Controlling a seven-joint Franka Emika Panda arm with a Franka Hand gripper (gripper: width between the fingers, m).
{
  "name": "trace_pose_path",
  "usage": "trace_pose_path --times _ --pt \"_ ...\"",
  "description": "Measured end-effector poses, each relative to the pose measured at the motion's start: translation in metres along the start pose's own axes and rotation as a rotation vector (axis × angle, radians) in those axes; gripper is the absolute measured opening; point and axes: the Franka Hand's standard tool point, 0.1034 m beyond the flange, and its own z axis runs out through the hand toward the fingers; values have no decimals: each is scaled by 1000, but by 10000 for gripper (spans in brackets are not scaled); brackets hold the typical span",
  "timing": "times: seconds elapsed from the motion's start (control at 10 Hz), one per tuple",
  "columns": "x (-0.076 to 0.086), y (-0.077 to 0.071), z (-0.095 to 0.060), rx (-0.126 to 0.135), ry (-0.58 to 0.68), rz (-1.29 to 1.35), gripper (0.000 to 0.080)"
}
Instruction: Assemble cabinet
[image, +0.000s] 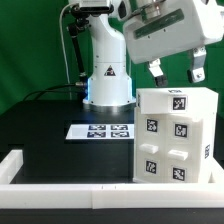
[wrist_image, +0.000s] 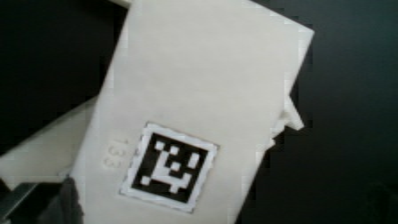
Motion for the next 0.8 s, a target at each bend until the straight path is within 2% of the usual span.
trace_pose_path --times 0.2,0.6,0.8 --pt "0 -4 0 -23 -40 -237 797" --pt "0 -5 1 -29 -36 -524 797" --pt "2 -5 -3 -64 -19 -853 797"
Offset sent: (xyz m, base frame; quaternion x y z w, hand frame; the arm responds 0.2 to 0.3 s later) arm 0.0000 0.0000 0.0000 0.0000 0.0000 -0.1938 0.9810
